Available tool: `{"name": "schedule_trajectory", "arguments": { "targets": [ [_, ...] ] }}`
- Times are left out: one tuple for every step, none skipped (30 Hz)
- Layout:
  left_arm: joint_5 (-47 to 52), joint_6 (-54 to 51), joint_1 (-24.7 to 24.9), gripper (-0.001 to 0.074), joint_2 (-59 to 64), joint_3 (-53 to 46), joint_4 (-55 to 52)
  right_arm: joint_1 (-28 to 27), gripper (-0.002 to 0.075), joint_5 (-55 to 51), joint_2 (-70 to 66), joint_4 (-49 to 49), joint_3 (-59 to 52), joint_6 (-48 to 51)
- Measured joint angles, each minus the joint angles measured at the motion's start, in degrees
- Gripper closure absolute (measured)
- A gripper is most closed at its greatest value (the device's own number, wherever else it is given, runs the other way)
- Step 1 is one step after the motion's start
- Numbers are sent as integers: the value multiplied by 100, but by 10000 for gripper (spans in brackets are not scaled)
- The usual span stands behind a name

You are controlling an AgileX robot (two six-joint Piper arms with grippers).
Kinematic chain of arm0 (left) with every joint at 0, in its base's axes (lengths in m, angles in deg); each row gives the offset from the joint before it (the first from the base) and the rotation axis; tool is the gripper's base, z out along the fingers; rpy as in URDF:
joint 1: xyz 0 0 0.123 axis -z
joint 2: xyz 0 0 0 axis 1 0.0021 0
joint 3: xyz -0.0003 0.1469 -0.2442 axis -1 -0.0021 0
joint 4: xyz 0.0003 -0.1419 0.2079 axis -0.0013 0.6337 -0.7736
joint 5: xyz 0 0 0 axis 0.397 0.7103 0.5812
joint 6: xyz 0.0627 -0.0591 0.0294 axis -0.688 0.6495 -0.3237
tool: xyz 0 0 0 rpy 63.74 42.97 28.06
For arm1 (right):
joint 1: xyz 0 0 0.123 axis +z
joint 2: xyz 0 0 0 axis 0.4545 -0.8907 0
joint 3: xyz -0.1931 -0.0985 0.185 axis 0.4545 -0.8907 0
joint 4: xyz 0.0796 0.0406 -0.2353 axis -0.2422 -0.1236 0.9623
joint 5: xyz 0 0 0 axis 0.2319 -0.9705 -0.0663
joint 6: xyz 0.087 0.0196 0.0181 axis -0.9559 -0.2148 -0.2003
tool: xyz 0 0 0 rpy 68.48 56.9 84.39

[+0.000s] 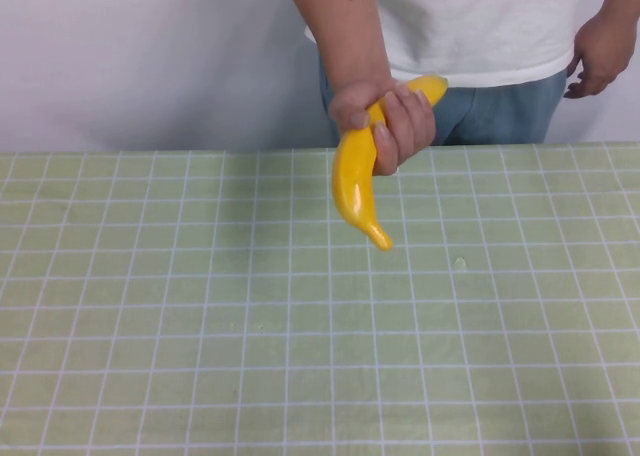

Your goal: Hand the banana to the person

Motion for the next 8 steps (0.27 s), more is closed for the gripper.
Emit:
{"name": "schedule_trajectory", "arguments": {
  "targets": [
    [0, 0, 0, 734, 0, 0, 0, 0, 734, 0, 0, 0, 0, 0],
    [0, 0, 0, 734, 0, 0, 0, 0, 734, 0, 0, 0, 0, 0],
    [0, 0, 0, 734, 0, 0, 0, 0, 734, 0, 0, 0, 0, 0],
    [0, 0, 0, 734, 0, 0, 0, 0, 734, 0, 0, 0, 0, 0],
    [0, 0, 0, 734, 0, 0, 0, 0, 734, 0, 0, 0, 0, 0],
    [0, 0, 0, 734, 0, 0, 0, 0, 734, 0, 0, 32, 0, 0],
    [0, 0, 0, 734, 0, 0, 0, 0, 734, 0, 0, 113, 0, 0],
    [0, 0, 0, 734, 0, 0, 0, 0, 734, 0, 0, 220, 0, 0]
  ]
}}
